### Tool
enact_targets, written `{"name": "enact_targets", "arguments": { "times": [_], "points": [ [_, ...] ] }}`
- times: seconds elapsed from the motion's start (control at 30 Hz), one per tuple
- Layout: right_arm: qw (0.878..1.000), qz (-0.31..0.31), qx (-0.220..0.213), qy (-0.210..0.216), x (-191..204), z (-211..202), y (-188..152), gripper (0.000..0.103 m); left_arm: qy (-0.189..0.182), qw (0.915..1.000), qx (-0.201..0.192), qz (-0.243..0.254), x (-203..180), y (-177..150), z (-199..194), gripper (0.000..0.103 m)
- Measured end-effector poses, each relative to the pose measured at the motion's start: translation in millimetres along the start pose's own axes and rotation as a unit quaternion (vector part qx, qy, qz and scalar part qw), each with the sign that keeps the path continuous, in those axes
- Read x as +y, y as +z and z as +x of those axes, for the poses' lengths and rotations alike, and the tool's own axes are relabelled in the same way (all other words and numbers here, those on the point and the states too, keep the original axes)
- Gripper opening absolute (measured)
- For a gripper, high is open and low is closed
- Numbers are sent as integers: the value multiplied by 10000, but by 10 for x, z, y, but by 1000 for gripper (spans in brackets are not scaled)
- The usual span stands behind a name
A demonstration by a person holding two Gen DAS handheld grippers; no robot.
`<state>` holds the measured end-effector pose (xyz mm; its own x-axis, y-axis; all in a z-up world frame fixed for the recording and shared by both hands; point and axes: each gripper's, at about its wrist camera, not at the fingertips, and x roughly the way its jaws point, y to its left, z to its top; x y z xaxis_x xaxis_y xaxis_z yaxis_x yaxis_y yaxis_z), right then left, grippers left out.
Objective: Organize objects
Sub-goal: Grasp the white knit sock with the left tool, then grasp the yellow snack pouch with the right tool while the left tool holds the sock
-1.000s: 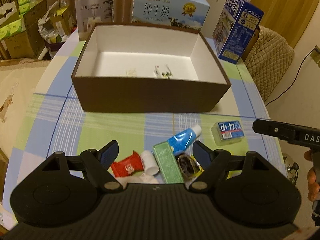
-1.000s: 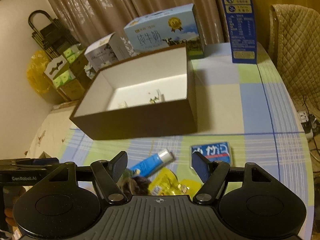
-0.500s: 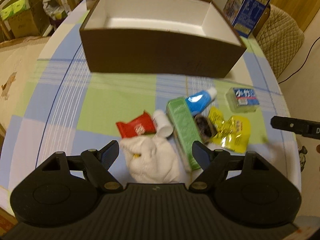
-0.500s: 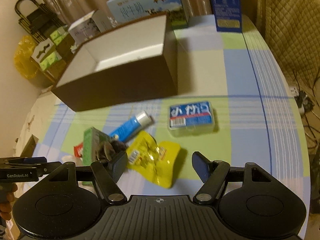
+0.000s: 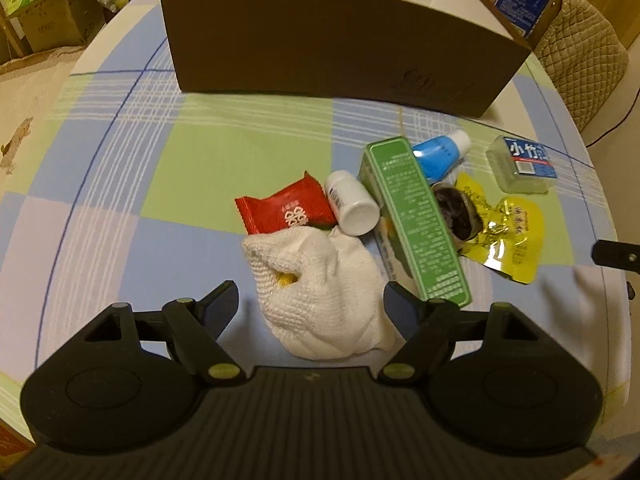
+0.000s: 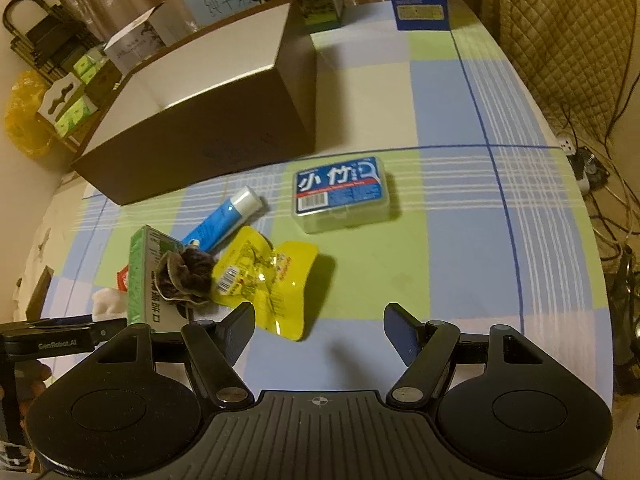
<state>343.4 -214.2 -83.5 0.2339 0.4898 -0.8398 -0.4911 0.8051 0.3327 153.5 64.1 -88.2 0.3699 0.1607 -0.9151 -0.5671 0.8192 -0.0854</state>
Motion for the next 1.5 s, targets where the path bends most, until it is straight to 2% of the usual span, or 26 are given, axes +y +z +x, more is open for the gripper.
{"name": "enact_targets", "arguments": {
  "times": [0.17, 0.33, 0.57, 0.67, 0.8, 1.03, 1.1, 1.17, 1.27, 1.4, 1.43, 1.47, 1.5],
  "points": [
    [9999, 71, 28, -65, -42, 11, -37, 69, -76, 9999, -85, -95, 22, -9, 112, 75],
    [9999, 91, 19, -96, -57, 35, -55, 69, -42, 9998, -163, -40, -7, -12, 199, 67],
    [9999, 64, -3, 97, -42, 148, -57, 69, -78, 9993, -371, 70, 42, -64, 129, 35],
    [9997, 5, -12, 240, -16, 229, -54, 69, -115, 9990, -419, 87, 71, -86, 80, 29],
    [9991, -117, -40, 403, 20, 352, -36, 69, -86, 9989, -449, 129, 88, -134, -9, 28],
    [9969, -188, -103, 751, 64, 574, 24, 68, 11, 9980, -633, -89, 251, -162, -247, 28],
    [9959, -241, -105, 865, 76, 640, 32, 65, 62, 9974, -691, -178, 308, -150, -298, 28],
    [9951, -260, -59, 953, 77, 722, 38, 55, 104, 9970, -725, -255, 358, -136, -332, 28],
    [9929, -302, -6, 1147, 76, 827, 26, 46, 167, 9964, -746, -357, 423, -124, -363, 28],
    [9912, -334, -116, 1275, 70, 865, 10, 43, 229, 9961, -720, -450, 470, -129, -369, 28],
    [9910, -296, -109, 1302, 60, 874, 15, 38, 240, 9961, -717, -460, 479, -128, -371, 28],
    [9911, -259, -95, 1303, 44, 887, 18, 25, 251, 9960, -715, -466, 485, -131, -372, 28],
    [9915, -249, -74, 1277, 34, 897, 20, 22, 262, 9960, -704, -473, 486, -127, -372, 28]
  ]
}}
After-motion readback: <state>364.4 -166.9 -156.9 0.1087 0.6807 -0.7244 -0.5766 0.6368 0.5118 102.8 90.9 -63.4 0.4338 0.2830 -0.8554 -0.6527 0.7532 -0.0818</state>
